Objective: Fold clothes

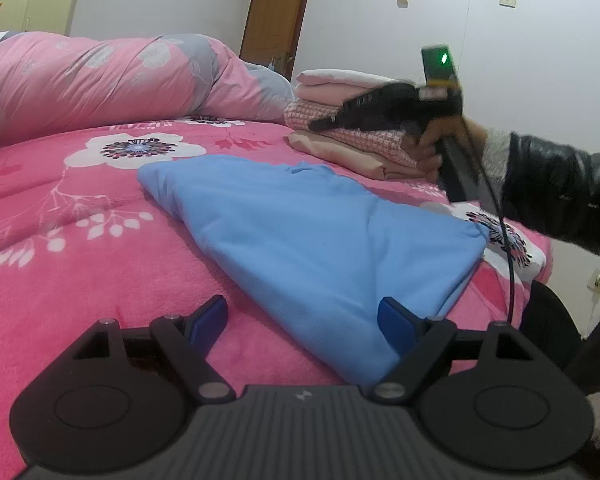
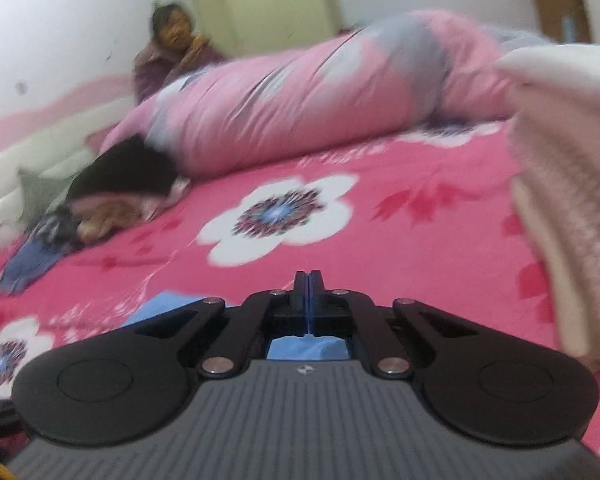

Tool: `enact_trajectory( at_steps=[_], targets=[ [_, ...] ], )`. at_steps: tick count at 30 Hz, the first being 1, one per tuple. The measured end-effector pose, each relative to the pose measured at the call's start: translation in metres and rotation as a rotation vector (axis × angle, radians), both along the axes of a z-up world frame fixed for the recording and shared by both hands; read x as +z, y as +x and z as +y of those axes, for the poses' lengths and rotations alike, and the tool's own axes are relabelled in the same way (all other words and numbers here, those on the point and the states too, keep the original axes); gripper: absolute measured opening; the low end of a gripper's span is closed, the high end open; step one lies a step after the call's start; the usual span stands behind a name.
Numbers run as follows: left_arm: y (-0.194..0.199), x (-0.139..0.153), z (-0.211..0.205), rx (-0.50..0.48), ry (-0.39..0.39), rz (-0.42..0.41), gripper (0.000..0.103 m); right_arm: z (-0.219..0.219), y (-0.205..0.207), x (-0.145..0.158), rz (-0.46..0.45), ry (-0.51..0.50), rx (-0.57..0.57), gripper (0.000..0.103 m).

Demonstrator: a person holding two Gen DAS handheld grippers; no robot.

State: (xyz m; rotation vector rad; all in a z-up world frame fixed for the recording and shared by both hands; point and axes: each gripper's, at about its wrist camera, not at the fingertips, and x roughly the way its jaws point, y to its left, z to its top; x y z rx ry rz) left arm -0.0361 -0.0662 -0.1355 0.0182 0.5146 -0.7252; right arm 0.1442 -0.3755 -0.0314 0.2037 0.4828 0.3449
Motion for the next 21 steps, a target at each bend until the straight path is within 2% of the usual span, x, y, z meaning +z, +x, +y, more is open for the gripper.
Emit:
enact_trajectory(
  at_steps=[2, 4, 7, 9, 10, 11, 13, 15, 18, 20, 21],
  targets=[
    [0.0, 0.001, 0.0, -0.002, 0.002, 0.001, 0.083, -0.011, 0.008, -0.016, 0.048, 0.017, -0.069, 0.0],
    [-0.001, 0.001, 0.0, -0.003, 0.003, 0.001, 0.083, -0.024, 0.015, -0.029, 0.129, 0.125, -0.107, 0.003],
    [-0.001, 0.001, 0.0, -0.001, 0.003, -0.002, 0.083, -0.029, 0.009, -0.028, 0.152, 0.246, -0.073, 0.005],
    [0.0, 0.001, 0.0, -0.002, 0.004, -0.003, 0.083, -0.023, 0.007, -0.025, 0.163, 0.252, -0.037, 0.024],
    [0.0, 0.001, 0.0, -0.002, 0.005, -0.003, 0.083, -0.018, 0.007, -0.023, 0.174, 0.233, -0.017, 0.042],
    [0.0, 0.001, 0.0, -0.002, 0.006, -0.003, 0.084, -0.013, 0.008, -0.022, 0.189, 0.202, 0.002, 0.047],
    [0.0, 0.001, 0.0, -0.001, 0.008, -0.002, 0.083, -0.002, 0.01, -0.024, 0.223, 0.127, 0.04, 0.044],
    [-0.001, 0.002, -0.001, 0.0, 0.011, -0.003, 0.083, 0.008, 0.006, -0.021, 0.199, 0.06, 0.064, 0.004],
    [-0.002, 0.002, -0.001, 0.002, 0.013, -0.004, 0.083, 0.02, -0.004, -0.01, 0.104, -0.011, 0.088, 0.002],
    [-0.001, 0.002, -0.001, 0.0, 0.013, -0.003, 0.083, 0.015, -0.016, 0.0, -0.003, 0.017, 0.082, 0.002],
    [-0.001, 0.002, -0.001, 0.0, 0.014, -0.003, 0.083, 0.011, -0.014, -0.006, -0.003, 0.016, 0.064, 0.002]
  ],
)
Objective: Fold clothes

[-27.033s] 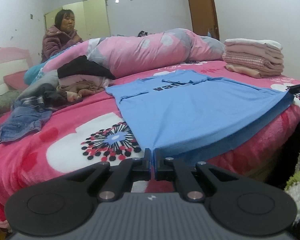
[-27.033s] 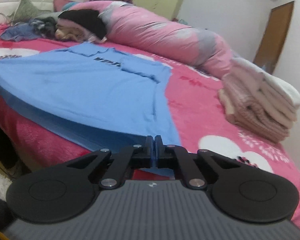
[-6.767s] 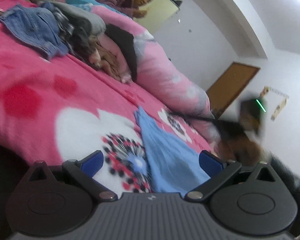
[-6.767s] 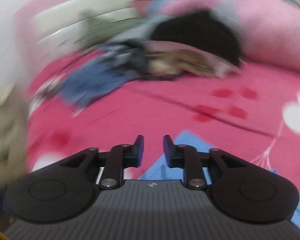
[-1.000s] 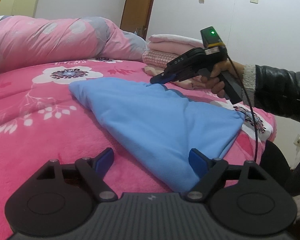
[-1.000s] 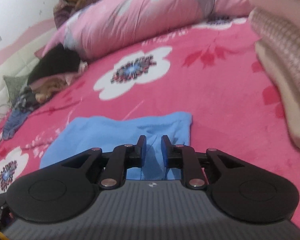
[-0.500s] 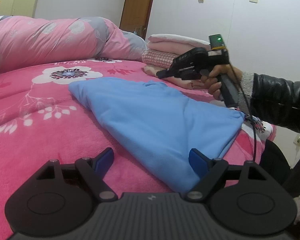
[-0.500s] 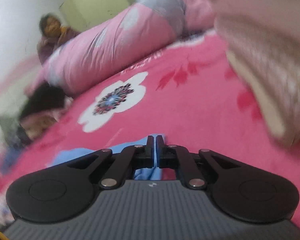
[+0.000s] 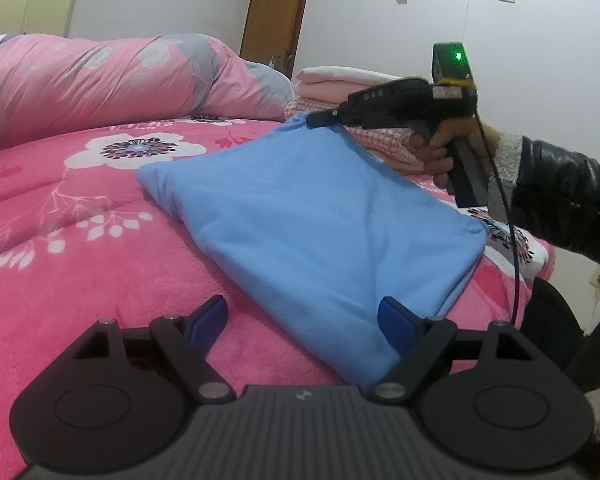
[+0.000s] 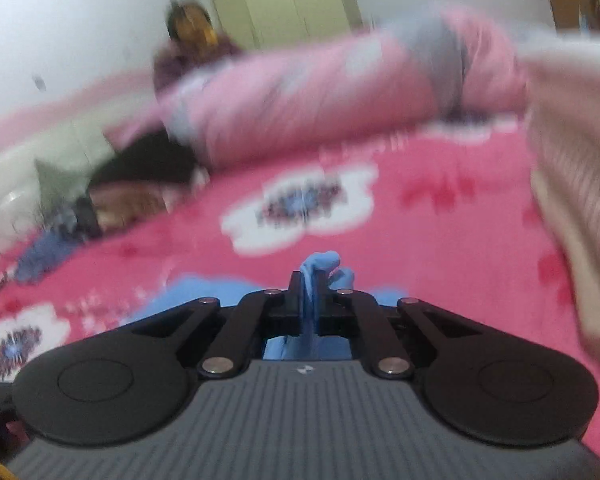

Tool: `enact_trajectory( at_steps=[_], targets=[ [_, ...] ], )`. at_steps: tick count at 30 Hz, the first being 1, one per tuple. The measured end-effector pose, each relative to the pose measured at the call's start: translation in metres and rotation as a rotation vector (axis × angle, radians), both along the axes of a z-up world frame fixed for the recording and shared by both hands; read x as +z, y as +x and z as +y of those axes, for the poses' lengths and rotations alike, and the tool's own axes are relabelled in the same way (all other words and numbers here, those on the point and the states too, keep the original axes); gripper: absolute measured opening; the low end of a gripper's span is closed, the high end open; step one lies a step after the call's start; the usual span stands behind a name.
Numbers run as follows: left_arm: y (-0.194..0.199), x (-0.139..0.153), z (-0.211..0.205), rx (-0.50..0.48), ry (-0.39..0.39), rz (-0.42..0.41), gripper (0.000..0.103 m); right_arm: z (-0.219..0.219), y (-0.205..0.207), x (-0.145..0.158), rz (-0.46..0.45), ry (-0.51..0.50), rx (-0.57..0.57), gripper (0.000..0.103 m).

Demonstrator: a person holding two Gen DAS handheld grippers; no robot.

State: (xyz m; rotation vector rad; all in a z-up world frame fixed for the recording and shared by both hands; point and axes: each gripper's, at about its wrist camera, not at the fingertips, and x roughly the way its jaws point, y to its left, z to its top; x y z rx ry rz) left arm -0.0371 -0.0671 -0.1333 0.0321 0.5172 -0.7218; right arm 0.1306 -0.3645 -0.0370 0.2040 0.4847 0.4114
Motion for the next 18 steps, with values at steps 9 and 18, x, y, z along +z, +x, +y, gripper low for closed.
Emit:
enact_trajectory(
  at_steps=[9, 18],
  targets=[
    [-0.002, 0.0, 0.0, 0.002, -0.001, -0.005, 0.083, -0.037, 0.018, -0.031, 0.062, 0.072, -0.213, 0.014],
    [0.0, -0.001, 0.001, 0.0, -0.002, -0.006, 0.083, 0.003, 0.028, -0.016, 0.083, -0.068, 0.121, 0.012]
  ],
)
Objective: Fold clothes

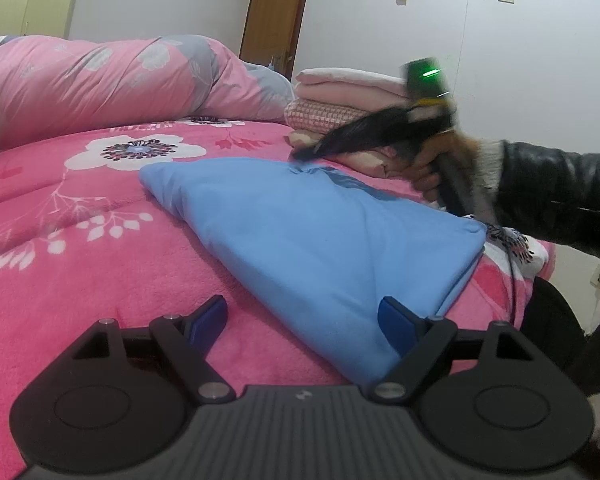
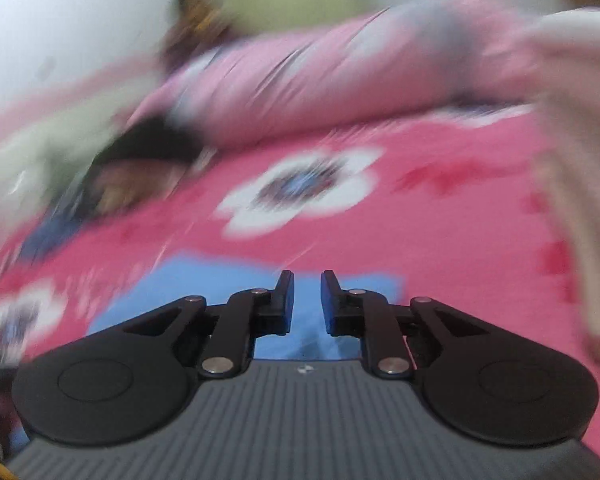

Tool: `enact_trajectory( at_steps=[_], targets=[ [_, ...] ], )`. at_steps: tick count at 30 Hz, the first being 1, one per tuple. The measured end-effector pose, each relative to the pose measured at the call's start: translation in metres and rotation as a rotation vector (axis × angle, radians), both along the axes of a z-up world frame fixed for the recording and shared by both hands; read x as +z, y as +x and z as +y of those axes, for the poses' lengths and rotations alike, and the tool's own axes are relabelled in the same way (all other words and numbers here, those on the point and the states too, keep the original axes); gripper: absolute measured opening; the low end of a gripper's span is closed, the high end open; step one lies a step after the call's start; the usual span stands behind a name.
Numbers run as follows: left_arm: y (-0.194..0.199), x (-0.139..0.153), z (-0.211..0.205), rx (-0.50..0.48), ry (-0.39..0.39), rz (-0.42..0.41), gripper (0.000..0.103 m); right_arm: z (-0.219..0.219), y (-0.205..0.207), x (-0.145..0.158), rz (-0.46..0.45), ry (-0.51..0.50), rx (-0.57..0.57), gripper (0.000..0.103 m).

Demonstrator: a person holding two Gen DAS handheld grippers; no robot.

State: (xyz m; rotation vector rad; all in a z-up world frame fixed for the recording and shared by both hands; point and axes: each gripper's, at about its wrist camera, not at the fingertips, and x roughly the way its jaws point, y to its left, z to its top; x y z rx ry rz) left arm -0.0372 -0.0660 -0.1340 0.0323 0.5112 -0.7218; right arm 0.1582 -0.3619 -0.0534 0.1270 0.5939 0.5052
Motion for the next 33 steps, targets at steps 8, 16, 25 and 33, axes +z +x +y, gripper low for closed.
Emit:
enact_trajectory(
  at_steps=[8, 16, 25, 33],
  targets=[
    [0.0, 0.0, 0.001, -0.003, -0.001, -0.004, 0.084, -0.045, 0.014, 0.009, -0.014, 0.064, -0.313, 0.006],
    [0.004, 0.007, 0.001, 0.014, -0.018, 0.053, 0.084, -0.012, -0.103, 0.011, -0.014, -0.08, 0.002, 0.004],
    [0.009, 0.028, 0.02, 0.11, -0.124, 0.138, 0.084, -0.037, -0.176, 0.025, -0.124, 0.006, -0.204, 0.012],
    [0.004, 0.022, 0.003, 0.149, 0.027, 0.133, 0.084, -0.042, -0.223, -0.009, 0.007, -0.028, -0.173, 0.01]
  ],
)
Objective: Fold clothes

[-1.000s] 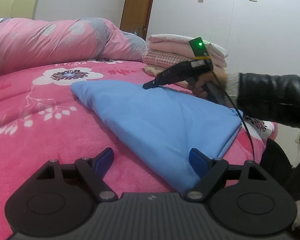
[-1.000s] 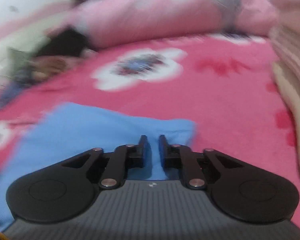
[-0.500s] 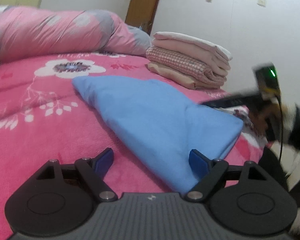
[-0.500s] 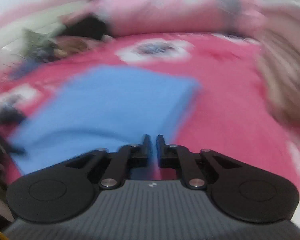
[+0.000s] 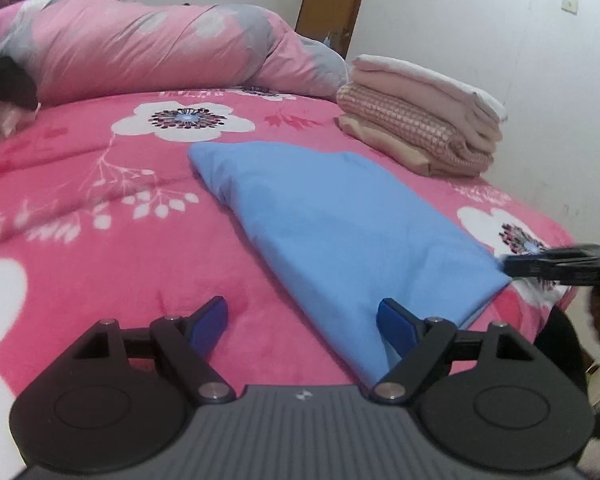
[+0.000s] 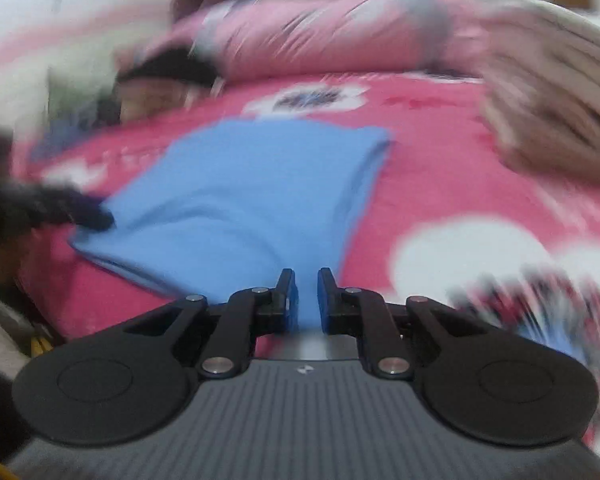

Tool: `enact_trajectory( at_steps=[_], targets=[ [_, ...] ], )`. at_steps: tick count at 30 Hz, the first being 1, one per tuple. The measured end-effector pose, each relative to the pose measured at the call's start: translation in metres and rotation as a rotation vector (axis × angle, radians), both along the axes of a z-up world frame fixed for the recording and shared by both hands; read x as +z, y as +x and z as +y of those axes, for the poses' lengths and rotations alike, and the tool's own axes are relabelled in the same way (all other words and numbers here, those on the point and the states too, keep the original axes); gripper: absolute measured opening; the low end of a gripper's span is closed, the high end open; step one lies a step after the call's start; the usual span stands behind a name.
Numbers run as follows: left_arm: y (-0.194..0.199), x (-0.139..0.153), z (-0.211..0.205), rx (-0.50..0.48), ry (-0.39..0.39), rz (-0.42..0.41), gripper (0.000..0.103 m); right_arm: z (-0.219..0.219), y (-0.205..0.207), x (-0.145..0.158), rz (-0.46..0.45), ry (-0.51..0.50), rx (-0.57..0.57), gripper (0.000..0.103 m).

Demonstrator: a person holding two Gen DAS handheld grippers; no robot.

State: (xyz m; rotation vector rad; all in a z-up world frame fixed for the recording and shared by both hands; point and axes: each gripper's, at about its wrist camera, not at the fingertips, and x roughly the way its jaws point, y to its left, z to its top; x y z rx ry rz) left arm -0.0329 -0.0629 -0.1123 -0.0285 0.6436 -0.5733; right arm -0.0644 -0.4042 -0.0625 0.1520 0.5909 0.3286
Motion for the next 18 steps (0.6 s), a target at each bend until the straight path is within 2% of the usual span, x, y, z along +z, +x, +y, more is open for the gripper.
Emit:
enact_trajectory(
  at_steps=[2, 5, 7, 10, 12, 15, 18],
  targets=[
    [0.001, 0.001, 0.002, 0.0, -0.008, 0.004, 0.084, -0.014, -0.018, -0.004, 0.031, 0.006, -0.06, 0.01],
    [0.001, 0.002, 0.004, 0.002, -0.015, 0.01, 0.084, -0.013, -0.041, 0.017, -0.018, -0.026, -0.112, 0.015],
    [-0.001, 0.004, 0.005, 0.005, -0.012, 0.015, 0.084, 0.007, -0.036, 0.032, -0.095, -0.005, -0.058, 0.015],
    [-0.008, 0.004, 0.001, 0.001, 0.04, 0.011, 0.084, 0.048, -0.006, 0.037, -0.155, 0.027, 0.071, 0.015],
    [-0.011, 0.003, -0.001, 0.003, 0.05, 0.004, 0.086, 0.073, 0.014, 0.026, -0.126, 0.021, 0.137, 0.015],
    [-0.015, 0.002, -0.003, 0.006, 0.065, -0.005, 0.087, 0.087, 0.024, 0.001, -0.038, 0.013, 0.179, 0.014],
    [-0.015, 0.002, 0.003, -0.01, 0.038, -0.002, 0.087, 0.075, 0.003, -0.005, 0.0, 0.036, 0.144, 0.013]
  ],
)
